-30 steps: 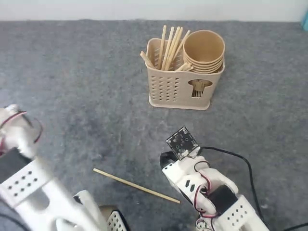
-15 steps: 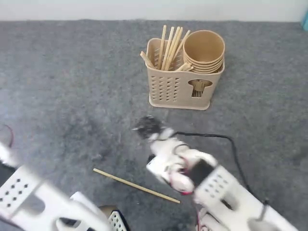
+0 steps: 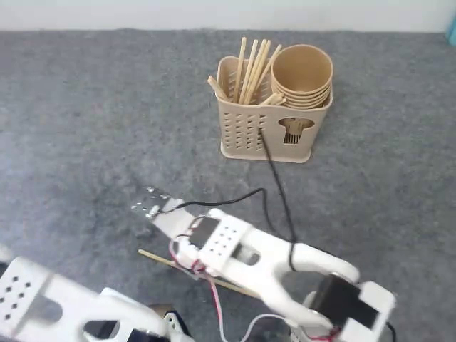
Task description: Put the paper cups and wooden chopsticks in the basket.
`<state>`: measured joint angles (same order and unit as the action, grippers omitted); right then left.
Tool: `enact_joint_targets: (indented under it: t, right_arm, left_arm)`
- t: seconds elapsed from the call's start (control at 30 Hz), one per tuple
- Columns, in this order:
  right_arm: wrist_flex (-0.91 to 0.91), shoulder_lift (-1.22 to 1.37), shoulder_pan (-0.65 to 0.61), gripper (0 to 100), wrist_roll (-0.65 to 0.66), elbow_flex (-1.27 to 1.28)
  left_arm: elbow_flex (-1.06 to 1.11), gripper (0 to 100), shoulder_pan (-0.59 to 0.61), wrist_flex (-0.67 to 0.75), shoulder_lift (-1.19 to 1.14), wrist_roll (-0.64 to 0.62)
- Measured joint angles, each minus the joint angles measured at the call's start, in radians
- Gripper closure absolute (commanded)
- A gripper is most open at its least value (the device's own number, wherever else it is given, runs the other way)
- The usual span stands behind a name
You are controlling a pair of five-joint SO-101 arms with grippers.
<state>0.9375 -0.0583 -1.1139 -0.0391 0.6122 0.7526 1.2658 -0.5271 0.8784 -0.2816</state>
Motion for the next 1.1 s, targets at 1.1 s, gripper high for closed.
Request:
enact_joint_targets:
  t: [1.1]
  right_arm:
    - [0.086, 0.224, -0.120, 99.0, 0.011, -0.166]
  left_arm:
    - [0.080, 99, 0.003, 0.124, 0.000, -0.020]
